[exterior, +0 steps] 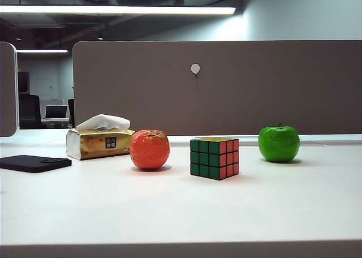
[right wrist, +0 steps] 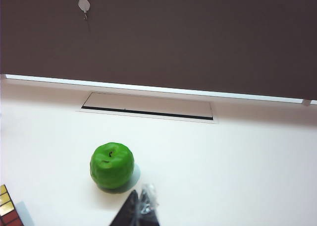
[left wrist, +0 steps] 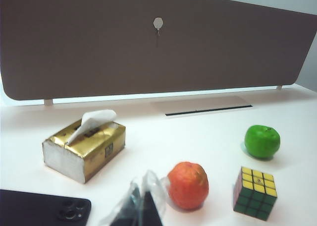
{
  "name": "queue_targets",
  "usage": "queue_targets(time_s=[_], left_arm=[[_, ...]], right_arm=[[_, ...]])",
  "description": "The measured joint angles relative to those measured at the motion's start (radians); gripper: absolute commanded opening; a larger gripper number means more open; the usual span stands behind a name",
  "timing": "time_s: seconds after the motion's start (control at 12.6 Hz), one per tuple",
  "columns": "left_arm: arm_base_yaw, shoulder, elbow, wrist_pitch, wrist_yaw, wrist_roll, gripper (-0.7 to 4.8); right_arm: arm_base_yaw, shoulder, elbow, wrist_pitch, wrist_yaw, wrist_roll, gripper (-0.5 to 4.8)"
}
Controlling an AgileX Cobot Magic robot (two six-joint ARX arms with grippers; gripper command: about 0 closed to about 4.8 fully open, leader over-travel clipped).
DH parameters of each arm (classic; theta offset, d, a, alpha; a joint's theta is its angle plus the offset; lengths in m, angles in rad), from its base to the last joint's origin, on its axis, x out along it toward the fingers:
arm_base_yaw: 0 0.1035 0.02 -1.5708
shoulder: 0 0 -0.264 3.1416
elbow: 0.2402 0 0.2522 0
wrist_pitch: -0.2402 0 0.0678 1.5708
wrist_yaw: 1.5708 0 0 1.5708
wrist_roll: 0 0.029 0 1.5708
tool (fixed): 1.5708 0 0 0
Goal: Move all the fruits on the tabletop near the face of the Rubik's cube that has the color most similar to each fruit.
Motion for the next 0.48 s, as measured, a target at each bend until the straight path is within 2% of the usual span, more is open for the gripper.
queue_targets(time_s=[0.16,0.24,0.32,0.4,0.48], left_arm=[[0.000,0.047,0.010,0.033,0.002,0.000,-0.05],[-0.009,0.133,0.012,0.101,0.033,0.000,-0.05],[-0.020,0.150,0.012,0.109,0.034,0.000,-0.05],[-0.040,0.181,0.012,0.126,0.037,0.000,-0.05],[-0.142,0.303,0.013,0.218,0.037,0.026,-0.05]], right_arm=[[0.000,0.074,0.029,0.002,0.000,0.000,0.00],[0.000,0.271,0.046,0.104,-0.059,0.000,0.00],[0.000,0.303,0.045,0.129,-0.084,0.000,0.00],[0.008,0.389,0.046,0.232,-0.137,0.000,0.00],[0.019,0.595,0.048,0.447,-0.158,0.000,0.00]])
